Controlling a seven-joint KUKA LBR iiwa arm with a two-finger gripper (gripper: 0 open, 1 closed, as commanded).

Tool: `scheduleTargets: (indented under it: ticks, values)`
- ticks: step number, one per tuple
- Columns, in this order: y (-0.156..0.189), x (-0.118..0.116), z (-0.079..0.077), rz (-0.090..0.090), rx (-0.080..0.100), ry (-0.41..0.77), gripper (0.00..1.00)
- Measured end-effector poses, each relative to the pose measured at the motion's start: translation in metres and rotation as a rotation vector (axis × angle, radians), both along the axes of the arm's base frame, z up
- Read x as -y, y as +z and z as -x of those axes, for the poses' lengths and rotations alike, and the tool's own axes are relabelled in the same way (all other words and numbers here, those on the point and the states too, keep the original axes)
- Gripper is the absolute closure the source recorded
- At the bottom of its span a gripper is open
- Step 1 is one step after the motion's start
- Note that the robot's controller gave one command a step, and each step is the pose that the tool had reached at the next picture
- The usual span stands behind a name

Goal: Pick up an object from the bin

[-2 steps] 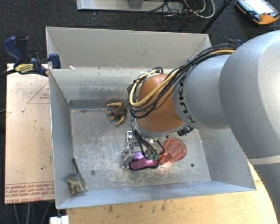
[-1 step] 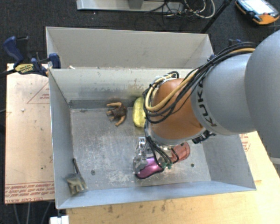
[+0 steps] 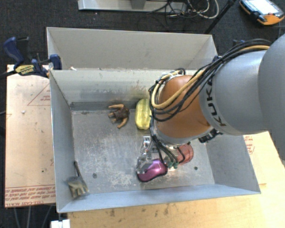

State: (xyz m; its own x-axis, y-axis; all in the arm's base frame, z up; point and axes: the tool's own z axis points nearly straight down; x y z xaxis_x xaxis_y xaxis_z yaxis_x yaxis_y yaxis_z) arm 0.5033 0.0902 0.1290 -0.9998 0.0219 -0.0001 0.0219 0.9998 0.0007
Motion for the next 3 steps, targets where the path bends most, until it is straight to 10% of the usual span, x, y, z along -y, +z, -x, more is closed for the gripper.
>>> scheduleTargets:
  ticks: [1, 3]
  values:
    - [0.022, -0.003, -0.030, 0.000, -0.001, 0.130, 1.00]
    - [0.098, -0.013, -0.040, 0.000, 0.012, 0.384, 1.00]
